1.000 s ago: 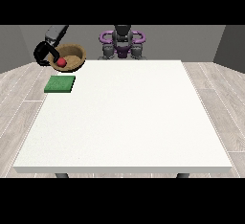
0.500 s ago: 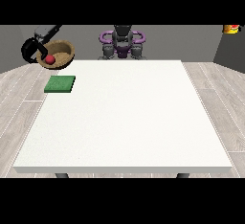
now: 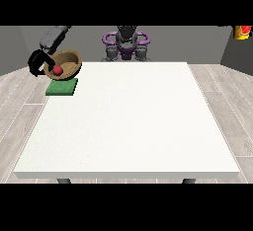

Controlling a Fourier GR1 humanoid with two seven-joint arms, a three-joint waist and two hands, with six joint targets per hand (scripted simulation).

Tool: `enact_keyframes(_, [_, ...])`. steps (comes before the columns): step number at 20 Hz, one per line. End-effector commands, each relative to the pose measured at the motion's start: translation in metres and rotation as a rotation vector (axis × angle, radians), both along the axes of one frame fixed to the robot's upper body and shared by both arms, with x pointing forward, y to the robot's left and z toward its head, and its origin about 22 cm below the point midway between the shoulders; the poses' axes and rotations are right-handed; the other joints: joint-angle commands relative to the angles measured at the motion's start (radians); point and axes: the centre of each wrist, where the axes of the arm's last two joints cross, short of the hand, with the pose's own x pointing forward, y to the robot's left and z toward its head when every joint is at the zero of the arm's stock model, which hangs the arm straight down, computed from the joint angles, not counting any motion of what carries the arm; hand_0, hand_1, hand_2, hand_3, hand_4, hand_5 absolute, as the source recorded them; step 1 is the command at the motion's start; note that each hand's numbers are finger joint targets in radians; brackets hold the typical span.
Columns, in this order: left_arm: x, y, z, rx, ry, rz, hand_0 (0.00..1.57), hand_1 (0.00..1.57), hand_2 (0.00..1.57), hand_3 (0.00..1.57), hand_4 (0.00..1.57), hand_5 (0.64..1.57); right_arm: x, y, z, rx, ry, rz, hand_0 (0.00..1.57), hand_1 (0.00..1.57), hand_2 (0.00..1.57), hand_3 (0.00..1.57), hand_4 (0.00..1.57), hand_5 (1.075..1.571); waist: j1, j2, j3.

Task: Pick the cup and pour the ball into the bowl, then pick the bowl and place it on the pad

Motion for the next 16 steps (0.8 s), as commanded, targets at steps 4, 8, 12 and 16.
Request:
enact_keyframes(4, [0.008, -0.016, 0.012, 0.016, -0.013, 0.009, 0.0, 0.0, 0.0, 0.0, 1.2, 1.558, 0.003, -0.003, -0.005, 0.104, -0.057, -0.054, 1.57, 1.57, 1.57, 0.6, 0.99, 1.571, 0.0, 0.012, 0.001])
enact_keyframes(8, [-0.006, 0.006, 0.0, 0.026, 0.015, 0.006, 0.0, 0.0, 0.0, 0.0, 1.19, 1.561, -0.01, -0.012, -0.014, 0.049, 0.037, -0.127, 1.57, 1.57, 1.57, 1.16, 0.19, 1.557, -0.006, -0.024, -0.0002])
enact_keyframes(12, [-0.004, -0.001, 0.028, 0.021, -0.023, -0.025, 0.0, 0.0, 0.0, 0.0, 1.2, 1.56, -0.017, -0.041, 0.009, 0.017, -0.044, -0.221, 1.55, 1.55, 1.51, 0.93, 0.0, 1.554, 0.033, 0.02, 0.0009])
enact_keyframes(16, [-0.014, 0.018, 0.01, -0.003, -0.029, 0.01, 0.0, 0.0, 0.0, 0.0, 1.19, 1.562, -0.007, -0.029, 0.01, 0.063, -0.084, -0.218, 1.46, 1.46, 1.39, 0.8, 0.0, 1.539, 0.029, 0.032, 0.0])
